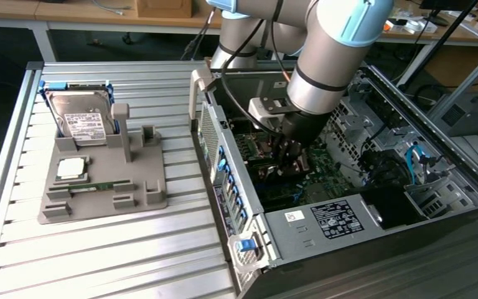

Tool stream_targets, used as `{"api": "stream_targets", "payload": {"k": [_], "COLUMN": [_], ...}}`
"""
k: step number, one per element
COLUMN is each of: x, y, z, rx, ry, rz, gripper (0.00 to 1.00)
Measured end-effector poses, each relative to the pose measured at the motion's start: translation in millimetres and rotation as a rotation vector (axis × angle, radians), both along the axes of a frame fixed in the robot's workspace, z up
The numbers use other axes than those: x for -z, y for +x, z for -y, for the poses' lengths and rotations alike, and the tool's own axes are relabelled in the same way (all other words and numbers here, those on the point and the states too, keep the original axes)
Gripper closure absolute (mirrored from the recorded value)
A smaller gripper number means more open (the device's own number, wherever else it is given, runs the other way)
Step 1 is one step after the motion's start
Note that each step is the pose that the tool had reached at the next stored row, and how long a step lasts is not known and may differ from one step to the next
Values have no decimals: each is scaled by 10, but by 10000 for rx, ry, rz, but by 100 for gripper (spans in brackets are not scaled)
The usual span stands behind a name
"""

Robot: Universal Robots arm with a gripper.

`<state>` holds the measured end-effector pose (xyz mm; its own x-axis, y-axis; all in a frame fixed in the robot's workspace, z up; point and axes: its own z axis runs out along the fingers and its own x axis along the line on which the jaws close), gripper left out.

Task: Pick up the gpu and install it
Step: 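Insert the gpu into the slot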

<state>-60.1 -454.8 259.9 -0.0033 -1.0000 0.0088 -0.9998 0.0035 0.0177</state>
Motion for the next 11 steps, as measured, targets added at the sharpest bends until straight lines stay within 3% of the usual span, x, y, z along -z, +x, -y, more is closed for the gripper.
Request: {"api": "stream_targets", "payload": {"k": [11], "x": [16], "y": [0], "z": [-1], "rx": [1], "ry": [2], "rz": [0], "gripper": [73]}}
